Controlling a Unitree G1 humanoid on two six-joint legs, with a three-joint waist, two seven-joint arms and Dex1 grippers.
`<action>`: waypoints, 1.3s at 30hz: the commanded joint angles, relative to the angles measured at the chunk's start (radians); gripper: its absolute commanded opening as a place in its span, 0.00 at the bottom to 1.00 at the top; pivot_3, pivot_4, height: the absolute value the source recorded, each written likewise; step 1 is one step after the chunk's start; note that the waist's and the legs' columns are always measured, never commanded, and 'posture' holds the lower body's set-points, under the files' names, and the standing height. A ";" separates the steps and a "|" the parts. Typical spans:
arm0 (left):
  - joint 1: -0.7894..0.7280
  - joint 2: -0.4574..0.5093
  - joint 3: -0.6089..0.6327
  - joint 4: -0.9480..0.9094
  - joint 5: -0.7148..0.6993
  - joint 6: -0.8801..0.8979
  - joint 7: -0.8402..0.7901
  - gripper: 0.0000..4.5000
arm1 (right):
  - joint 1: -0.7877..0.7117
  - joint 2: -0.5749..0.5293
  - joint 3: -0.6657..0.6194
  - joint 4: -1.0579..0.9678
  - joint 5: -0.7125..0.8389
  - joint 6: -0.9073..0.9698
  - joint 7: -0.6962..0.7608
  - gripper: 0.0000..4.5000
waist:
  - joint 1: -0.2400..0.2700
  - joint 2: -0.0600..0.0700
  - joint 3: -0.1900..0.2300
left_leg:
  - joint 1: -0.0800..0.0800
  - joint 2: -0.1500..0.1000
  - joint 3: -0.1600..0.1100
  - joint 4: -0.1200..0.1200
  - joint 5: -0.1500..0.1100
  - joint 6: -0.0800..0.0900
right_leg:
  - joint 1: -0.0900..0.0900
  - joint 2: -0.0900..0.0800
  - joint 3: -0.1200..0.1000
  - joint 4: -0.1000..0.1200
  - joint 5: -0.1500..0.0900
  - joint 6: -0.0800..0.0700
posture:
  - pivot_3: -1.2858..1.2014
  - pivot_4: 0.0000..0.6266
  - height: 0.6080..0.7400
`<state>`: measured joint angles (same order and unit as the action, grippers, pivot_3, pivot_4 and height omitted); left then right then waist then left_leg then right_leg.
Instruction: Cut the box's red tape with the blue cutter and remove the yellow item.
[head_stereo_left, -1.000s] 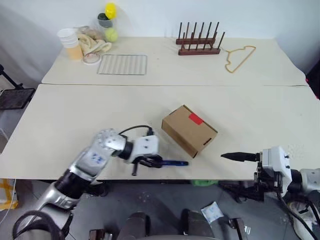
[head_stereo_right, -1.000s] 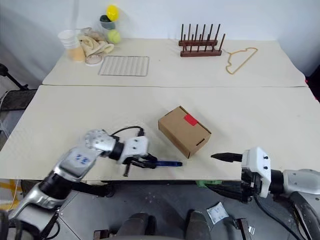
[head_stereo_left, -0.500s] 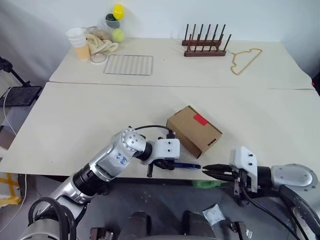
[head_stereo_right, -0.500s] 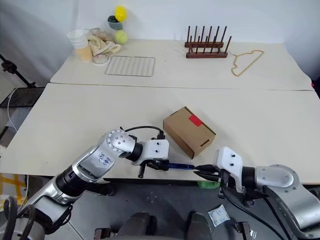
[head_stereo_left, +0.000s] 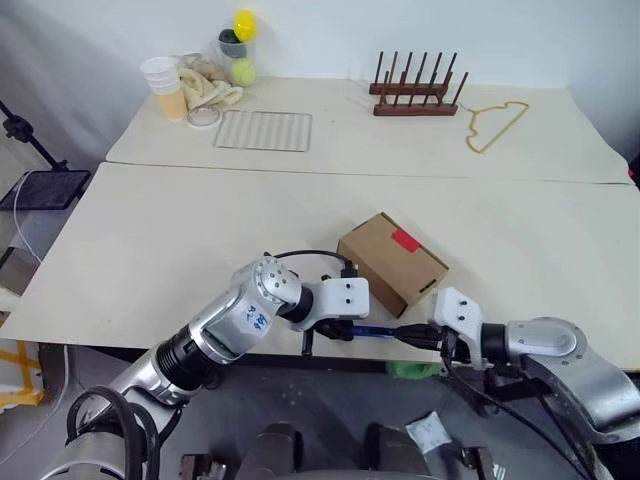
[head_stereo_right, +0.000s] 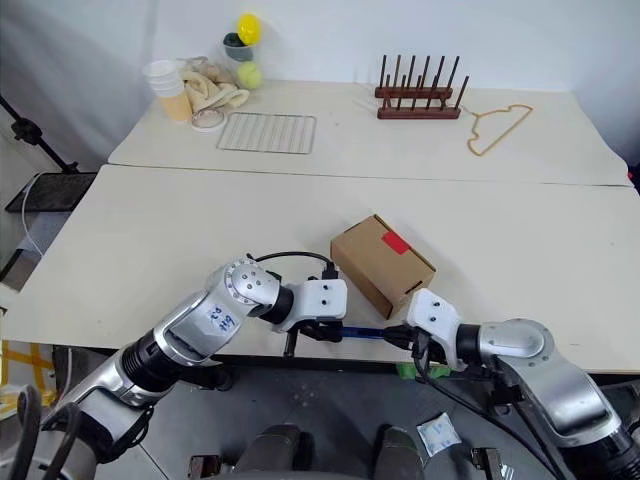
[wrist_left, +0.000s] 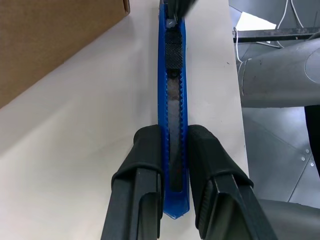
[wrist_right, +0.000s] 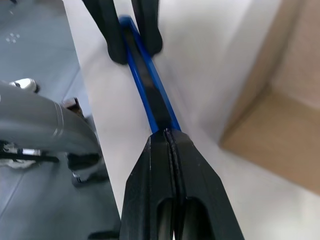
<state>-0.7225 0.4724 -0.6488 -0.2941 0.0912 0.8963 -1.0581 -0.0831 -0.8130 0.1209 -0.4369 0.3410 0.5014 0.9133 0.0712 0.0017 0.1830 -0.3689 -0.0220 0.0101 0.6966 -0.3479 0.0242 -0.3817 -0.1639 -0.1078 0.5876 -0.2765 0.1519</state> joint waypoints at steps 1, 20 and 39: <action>0.020 -0.004 -0.088 0.020 -0.012 0.017 -0.018 0.10 | -0.011 0.022 0.034 -0.009 -0.015 0.024 -0.017 0.00 | 0.000 0.000 0.000 | 0.000 0.000 0.000 0.000 0.000 0.000 | 0.000 0.000 0.000 0.000 0.000 0.000 | 0.52 0.24 1.00; 0.018 0.018 -0.074 0.035 -0.009 -0.014 -0.011 0.10 | -0.108 0.083 0.094 0.023 -0.006 0.060 0.017 0.00 | -0.004 0.000 -0.001 | 0.000 0.000 -0.001 0.000 0.000 0.000 | 0.001 0.000 0.000 0.000 0.000 0.000 | 0.52 0.24 1.00; 0.214 0.176 0.197 -0.016 -0.029 -0.689 0.054 0.10 | -0.280 -0.010 -0.419 -0.058 1.047 0.940 -0.454 0.94 | -0.037 0.002 0.001 | -0.005 0.008 -0.002 -0.003 -0.001 -0.003 | -0.006 -0.001 -0.001 -0.001 -0.001 -0.001 | 0.52 0.24 1.00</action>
<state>-0.4998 0.6645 -0.4759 -0.2807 0.0796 0.2196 -1.0107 -0.3497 -0.8291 -0.2891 -0.5057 1.2789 1.4175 0.5303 0.0337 0.0037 0.1838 -0.3747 -0.0152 0.0085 0.6941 -0.3489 0.0217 -0.3886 -0.1649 -0.1087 0.5873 -0.2769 0.1505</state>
